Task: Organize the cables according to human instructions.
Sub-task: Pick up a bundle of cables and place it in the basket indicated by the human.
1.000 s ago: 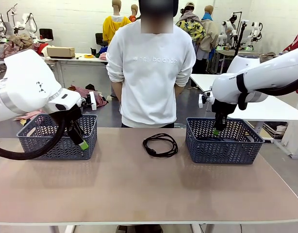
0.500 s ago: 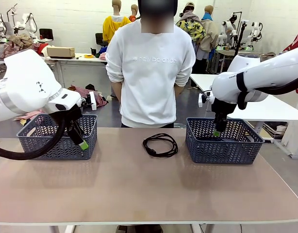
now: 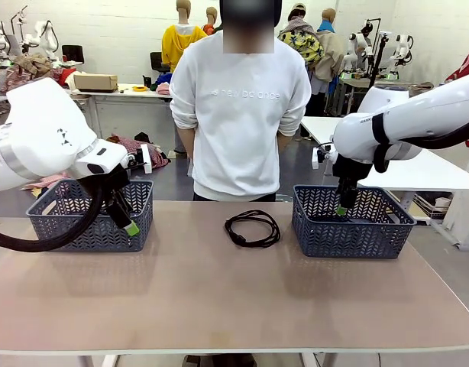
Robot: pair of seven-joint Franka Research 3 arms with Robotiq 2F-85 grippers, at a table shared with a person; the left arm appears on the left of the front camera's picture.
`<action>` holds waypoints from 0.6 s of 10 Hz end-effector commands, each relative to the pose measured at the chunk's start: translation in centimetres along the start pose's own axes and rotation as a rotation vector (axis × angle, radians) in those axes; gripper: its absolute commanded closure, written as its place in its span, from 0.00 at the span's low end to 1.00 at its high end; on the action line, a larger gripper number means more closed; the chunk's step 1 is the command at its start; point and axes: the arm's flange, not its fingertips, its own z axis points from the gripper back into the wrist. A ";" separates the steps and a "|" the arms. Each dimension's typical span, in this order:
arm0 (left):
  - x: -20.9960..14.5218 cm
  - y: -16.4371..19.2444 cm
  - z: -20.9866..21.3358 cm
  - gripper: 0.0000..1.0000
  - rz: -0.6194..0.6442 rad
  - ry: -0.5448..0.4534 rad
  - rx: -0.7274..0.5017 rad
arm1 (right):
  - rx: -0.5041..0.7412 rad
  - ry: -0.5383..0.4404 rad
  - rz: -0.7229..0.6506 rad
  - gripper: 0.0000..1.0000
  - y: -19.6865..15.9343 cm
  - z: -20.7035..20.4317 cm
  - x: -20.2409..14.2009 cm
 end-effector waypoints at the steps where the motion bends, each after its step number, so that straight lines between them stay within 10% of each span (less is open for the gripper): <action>1: -0.1 0.1 0.2 0.00 0.007 0.005 0.003 | 0.000 -0.001 0.006 0.00 0.0 0.0 0.0; 6: -0.1 0.1 0.2 0.00 0.007 0.005 0.003 | -0.005 0.008 -0.053 0.00 0.7 0.6 0.5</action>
